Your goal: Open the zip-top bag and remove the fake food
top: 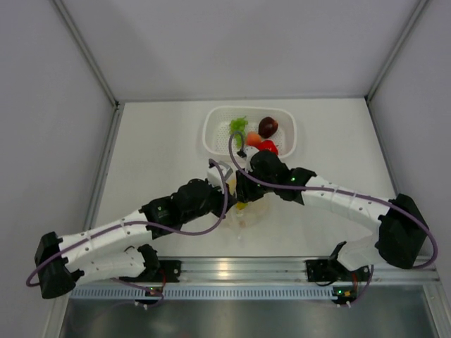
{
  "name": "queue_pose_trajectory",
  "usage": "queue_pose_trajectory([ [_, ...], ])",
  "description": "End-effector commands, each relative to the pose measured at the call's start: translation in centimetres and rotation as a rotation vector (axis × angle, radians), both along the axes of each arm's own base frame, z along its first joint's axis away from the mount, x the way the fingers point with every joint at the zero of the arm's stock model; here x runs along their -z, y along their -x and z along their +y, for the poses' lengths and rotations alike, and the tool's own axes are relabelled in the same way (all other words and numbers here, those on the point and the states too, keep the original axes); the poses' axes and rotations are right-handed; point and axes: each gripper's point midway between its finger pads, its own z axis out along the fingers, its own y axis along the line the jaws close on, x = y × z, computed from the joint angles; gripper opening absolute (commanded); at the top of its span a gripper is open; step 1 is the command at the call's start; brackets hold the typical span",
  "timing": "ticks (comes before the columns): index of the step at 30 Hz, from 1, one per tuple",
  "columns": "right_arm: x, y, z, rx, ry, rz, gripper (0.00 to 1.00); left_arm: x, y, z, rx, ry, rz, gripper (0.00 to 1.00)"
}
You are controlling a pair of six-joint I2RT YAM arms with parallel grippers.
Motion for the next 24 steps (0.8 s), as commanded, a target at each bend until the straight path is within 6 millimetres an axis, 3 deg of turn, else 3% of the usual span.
queue_pose_trajectory([
  [1, -4.0, -1.7, 2.1, -0.026, -0.056, -0.046, 0.00, -2.4, 0.9, -2.3, 0.074, -0.003, -0.106, 0.00],
  [4, -5.2, -1.9, 1.9, -0.017, -0.053, -0.067, 0.00, -2.4, 0.6, -2.2, 0.021, -0.015, -0.118, 0.00],
  [8, -5.3, -1.0, 0.5, -0.013, -0.042, -0.074, 0.00, -3.0, -2.3, 1.0, -0.237, -0.013, -0.153, 0.00],
  [12, -5.7, 0.4, -1.0, -0.018, -0.062, -0.086, 0.00, -3.4, -3.2, 2.8, -0.374, 0.031, -0.145, 0.00],
  [14, -5.3, 1.5, -1.3, -0.052, -0.074, -0.067, 0.00, -3.4, -3.3, 2.9, -0.396, 0.050, -0.131, 0.00],
  [20, -6.3, 4.4, -1.2, -0.188, -0.157, -0.063, 0.00, -2.5, -3.5, 2.4, -0.411, 0.034, -0.110, 0.00],
  [24, -9.3, 7.0, -0.2, -0.336, -0.312, -0.086, 0.00, -2.2, -3.6, 2.2, -0.417, 0.033, -0.099, 0.00],
])
